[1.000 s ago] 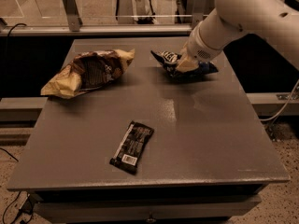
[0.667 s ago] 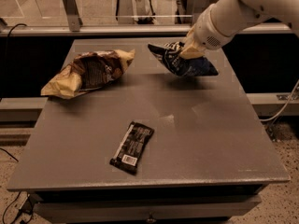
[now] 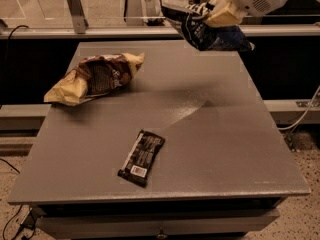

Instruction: Pick blue chip bag

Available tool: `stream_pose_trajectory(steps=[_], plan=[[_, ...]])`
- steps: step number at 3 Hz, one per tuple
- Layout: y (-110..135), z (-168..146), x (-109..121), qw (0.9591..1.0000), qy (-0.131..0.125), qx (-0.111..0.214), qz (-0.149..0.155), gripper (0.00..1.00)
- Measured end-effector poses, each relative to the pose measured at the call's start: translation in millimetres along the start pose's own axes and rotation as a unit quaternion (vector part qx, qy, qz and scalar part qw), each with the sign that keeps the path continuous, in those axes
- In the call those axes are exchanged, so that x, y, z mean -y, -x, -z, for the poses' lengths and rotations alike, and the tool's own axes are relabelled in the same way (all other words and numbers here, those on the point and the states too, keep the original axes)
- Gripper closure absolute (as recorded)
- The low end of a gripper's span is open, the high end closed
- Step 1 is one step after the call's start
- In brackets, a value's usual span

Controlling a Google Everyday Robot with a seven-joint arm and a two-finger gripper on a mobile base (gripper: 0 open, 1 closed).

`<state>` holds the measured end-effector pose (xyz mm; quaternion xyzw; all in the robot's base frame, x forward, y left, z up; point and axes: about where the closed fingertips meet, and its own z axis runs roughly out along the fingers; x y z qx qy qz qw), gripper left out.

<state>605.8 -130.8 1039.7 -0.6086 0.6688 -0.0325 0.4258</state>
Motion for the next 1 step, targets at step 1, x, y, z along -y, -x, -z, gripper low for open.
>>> stream_pose_trajectory(steps=[1], plan=[[0.9, 1.0, 0.4, 1.0, -0.001, 0.0, 0.001, 1.0]])
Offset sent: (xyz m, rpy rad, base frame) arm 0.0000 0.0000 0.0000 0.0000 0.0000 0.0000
